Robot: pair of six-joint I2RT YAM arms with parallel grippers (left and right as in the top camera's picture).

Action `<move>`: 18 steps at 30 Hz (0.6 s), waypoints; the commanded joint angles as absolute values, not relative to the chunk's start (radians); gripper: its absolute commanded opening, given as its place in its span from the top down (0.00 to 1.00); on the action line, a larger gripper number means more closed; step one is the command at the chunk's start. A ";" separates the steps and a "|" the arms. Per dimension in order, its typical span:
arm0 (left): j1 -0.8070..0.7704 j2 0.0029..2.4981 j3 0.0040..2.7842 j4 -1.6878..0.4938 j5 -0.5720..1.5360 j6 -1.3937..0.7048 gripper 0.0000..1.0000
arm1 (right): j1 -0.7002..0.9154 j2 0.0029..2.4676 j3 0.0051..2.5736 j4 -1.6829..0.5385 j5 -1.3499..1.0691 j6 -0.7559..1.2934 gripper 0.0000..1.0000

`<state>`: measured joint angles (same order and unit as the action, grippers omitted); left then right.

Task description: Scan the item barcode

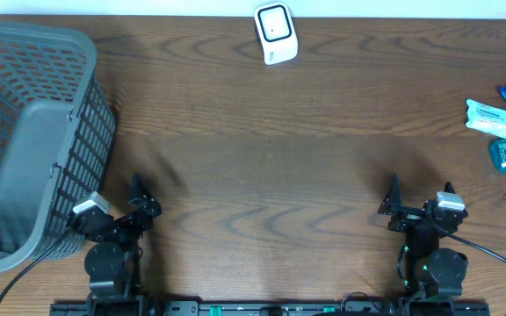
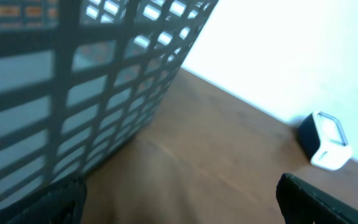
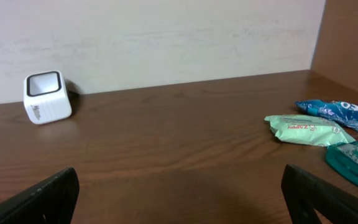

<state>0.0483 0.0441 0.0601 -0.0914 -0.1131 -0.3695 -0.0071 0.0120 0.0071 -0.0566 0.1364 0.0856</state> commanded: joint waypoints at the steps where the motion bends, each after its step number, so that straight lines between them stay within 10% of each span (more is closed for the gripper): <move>1: 0.036 0.039 0.029 -0.005 -0.097 -0.371 0.02 | -0.013 0.006 0.006 -0.060 0.152 0.073 0.01; 18: -0.013 0.002 0.004 -0.073 0.032 -0.038 0.03 | -0.013 0.006 0.006 -0.060 0.152 0.073 0.01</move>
